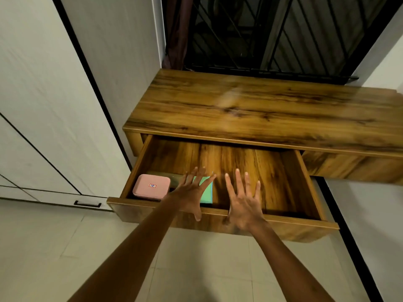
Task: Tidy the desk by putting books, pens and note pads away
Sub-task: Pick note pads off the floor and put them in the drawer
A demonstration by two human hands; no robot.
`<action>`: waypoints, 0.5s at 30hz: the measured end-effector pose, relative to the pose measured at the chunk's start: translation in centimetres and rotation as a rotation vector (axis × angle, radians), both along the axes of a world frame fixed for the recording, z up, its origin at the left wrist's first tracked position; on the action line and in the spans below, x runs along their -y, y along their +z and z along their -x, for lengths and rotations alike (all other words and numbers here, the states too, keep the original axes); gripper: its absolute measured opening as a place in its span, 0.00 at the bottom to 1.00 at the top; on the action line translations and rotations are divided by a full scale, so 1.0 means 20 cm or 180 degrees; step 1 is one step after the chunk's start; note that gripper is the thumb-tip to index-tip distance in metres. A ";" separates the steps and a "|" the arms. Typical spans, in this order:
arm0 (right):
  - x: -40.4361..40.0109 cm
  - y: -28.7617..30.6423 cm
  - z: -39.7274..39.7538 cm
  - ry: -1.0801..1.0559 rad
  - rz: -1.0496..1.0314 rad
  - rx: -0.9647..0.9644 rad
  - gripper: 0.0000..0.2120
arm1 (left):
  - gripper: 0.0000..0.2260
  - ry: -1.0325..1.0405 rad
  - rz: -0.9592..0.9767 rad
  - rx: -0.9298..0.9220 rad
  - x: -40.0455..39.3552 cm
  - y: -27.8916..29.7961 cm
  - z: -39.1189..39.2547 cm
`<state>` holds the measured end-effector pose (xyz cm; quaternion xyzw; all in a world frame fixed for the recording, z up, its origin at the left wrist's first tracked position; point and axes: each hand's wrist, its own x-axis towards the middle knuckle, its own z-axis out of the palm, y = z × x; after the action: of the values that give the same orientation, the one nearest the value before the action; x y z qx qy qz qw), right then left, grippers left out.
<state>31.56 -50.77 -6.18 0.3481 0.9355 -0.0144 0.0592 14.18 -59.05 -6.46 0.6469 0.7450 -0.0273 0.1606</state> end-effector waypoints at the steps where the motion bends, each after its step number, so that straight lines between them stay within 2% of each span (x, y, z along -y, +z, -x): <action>1: -0.01 0.00 0.01 -0.0052 -0.0101 -0.0069 0.63 | 0.58 0.0012 -0.0136 -0.0155 -0.01 0.00 0.01; 4: -0.08 -0.01 0.05 -0.0213 -0.0220 -0.0085 0.67 | 0.59 0.0146 -0.0413 -0.0439 -0.05 0.00 0.03; 15: -0.45 0.01 0.32 -0.0169 -0.0332 -0.0008 0.68 | 0.59 0.0455 -0.0674 -0.0959 -0.38 0.02 0.18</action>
<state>25.20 -41.73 -6.02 0.3754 0.9255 0.0324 0.0394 10.62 -51.36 -6.09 0.5943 0.8033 -0.0338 -0.0202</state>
